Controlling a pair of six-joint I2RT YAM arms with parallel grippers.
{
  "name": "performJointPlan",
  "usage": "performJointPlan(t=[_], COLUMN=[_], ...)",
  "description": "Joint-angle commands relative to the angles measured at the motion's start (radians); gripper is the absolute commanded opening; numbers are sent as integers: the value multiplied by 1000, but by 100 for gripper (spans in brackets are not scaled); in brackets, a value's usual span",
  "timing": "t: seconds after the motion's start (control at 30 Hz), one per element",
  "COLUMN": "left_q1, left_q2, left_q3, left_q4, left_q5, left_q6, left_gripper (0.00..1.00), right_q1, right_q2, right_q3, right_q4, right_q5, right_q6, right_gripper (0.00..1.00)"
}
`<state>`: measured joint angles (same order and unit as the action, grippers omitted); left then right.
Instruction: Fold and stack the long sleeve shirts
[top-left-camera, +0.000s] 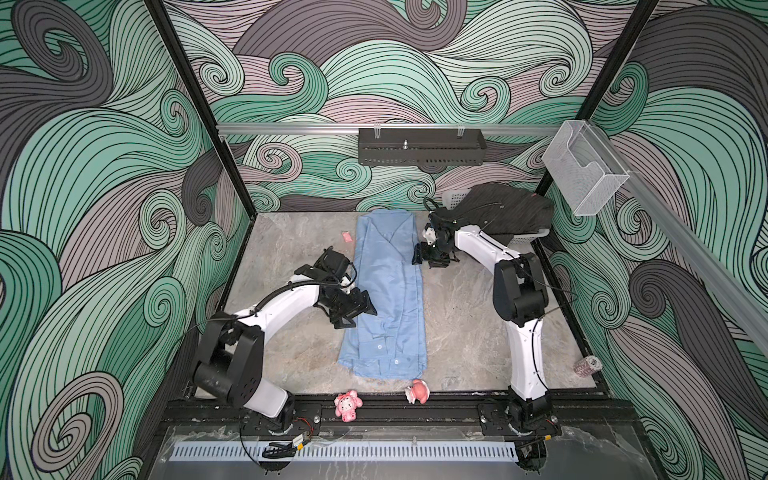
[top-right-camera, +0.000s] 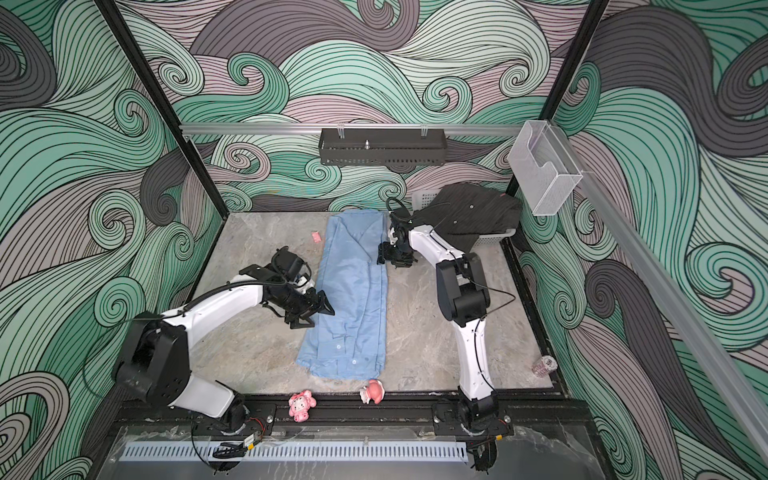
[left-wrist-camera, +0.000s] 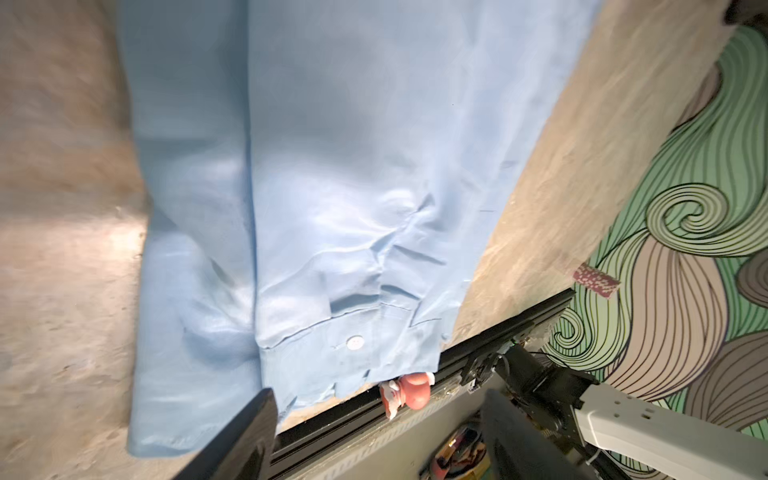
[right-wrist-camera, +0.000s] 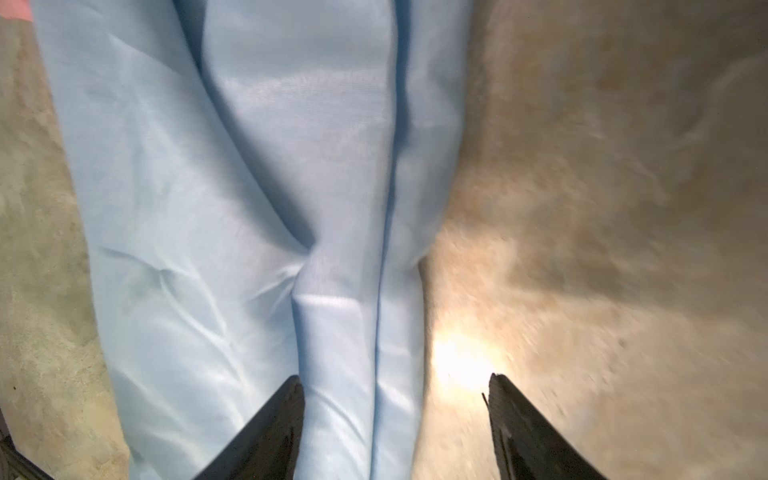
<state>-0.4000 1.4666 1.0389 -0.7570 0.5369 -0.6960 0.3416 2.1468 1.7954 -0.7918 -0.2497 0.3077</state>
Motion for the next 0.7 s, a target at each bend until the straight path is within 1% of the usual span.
performJointPlan(t=[0.0, 0.03, 0.13, 0.23, 0.3, 0.4, 0.5, 0.67], left_q1=[35, 49, 100, 136, 158, 159, 159, 152], left_q2=[-37, -73, -106, -126, -154, -197, -226, -247], left_q3=[42, 42, 16, -24, -87, -209, -323, -416], left_q4=[-126, -135, -135, -146, -131, -64, 16, 90], left_q5=[-101, -107, -92, -58, -23, 37, 75, 79], left_q6=[35, 41, 56, 82, 81, 47, 2, -30], left_gripper=[80, 80, 78, 78, 78, 77, 73, 67], right_q1=[-16, -16, -10, 10, 43, 100, 162, 209], right_q2=[-141, -175, -280, -397, -483, -585, -648, -685], right_q3=[-61, -91, -215, -404, -535, -705, -828, -936], right_q4=[-41, -43, -38, 26, 72, 143, 184, 221], right_q5=[60, 52, 19, -39, -59, -80, -89, -79], right_q6=[23, 29, 57, 115, 157, 231, 289, 330], right_gripper=[72, 72, 71, 71, 71, 70, 70, 69])
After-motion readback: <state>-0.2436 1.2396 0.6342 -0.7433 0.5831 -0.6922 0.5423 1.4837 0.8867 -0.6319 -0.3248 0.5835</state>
